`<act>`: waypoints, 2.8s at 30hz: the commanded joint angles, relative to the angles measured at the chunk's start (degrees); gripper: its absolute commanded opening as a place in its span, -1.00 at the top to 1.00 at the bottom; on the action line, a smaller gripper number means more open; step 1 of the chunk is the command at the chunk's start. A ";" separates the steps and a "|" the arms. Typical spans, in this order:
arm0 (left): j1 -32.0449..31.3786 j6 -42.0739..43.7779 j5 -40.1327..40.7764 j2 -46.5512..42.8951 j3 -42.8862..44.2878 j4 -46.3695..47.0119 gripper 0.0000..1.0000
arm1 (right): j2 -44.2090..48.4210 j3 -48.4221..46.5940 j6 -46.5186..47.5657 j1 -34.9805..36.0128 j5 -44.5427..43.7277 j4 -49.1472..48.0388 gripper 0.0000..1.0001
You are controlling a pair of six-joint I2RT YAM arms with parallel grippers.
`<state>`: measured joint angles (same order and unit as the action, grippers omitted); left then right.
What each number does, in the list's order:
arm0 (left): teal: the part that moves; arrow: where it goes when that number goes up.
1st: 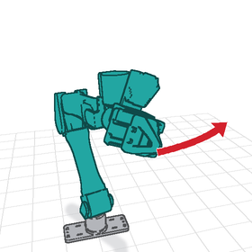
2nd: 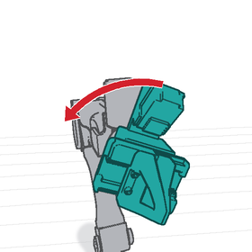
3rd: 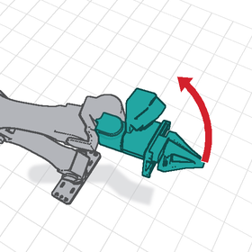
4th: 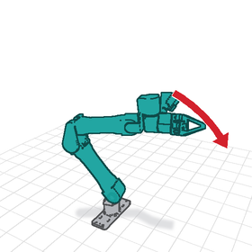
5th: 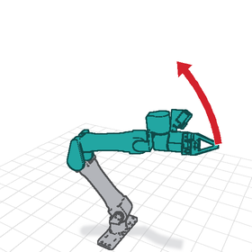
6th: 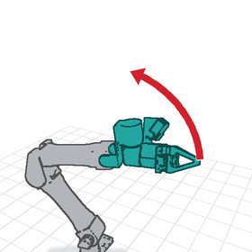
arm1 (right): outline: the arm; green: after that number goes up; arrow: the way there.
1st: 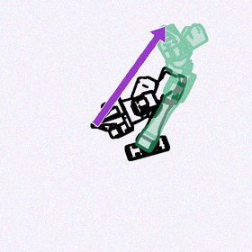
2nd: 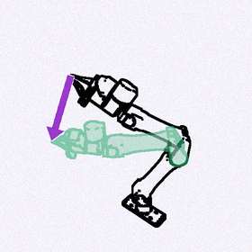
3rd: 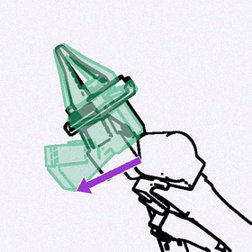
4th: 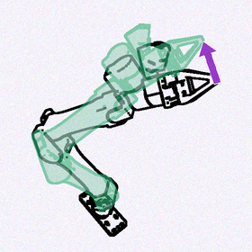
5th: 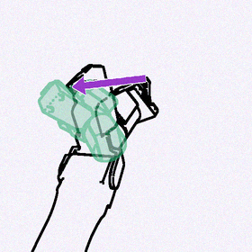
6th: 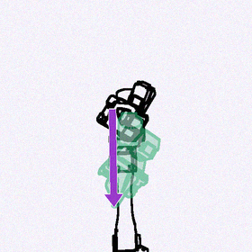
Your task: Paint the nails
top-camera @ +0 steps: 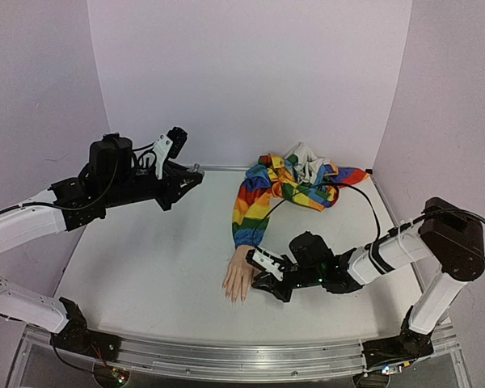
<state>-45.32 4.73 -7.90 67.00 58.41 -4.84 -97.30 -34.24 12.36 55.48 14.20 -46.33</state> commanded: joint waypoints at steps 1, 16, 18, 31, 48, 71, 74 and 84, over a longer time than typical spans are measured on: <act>0.32 1.16 -0.80 -2.05 0.23 3.52 1.00 | 0.00 -1.84 -0.49 0.61 1.57 -1.41 1.00; 0.32 1.18 -0.80 -1.90 0.29 3.50 1.00 | 1.60 -1.13 -0.75 0.84 2.72 -2.13 1.00; 0.32 1.27 -0.80 -1.88 0.22 3.43 1.00 | 2.32 -0.73 -0.76 0.85 2.43 -2.10 1.00; 0.27 1.16 -0.89 -1.32 0.42 3.43 1.00 | 6.73 2.15 -0.92 0.92 -5.16 -2.24 1.00; 0.32 1.20 -0.89 -1.95 0.37 3.47 1.00 | 2.30 -0.52 0.13 0.92 -4.62 -2.39 1.00; 0.32 1.44 -0.70 -2.23 0.19 3.42 1.00 | 1.28 -0.91 0.30 0.88 -4.67 -0.52 1.00; 0.31 1.47 -0.70 -2.30 0.15 3.46 1.00 | 0.85 -1.13 0.28 0.94 -4.42 -0.34 1.00; 0.30 1.59 -0.62 -2.13 0.21 3.43 1.00 | 0.53 -1.01 -0.24 1.13 -2.85 -0.21 1.00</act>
<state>-45.32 5.87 -7.92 67.00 58.41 -4.84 -96.44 -33.61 12.36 56.05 9.91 -46.70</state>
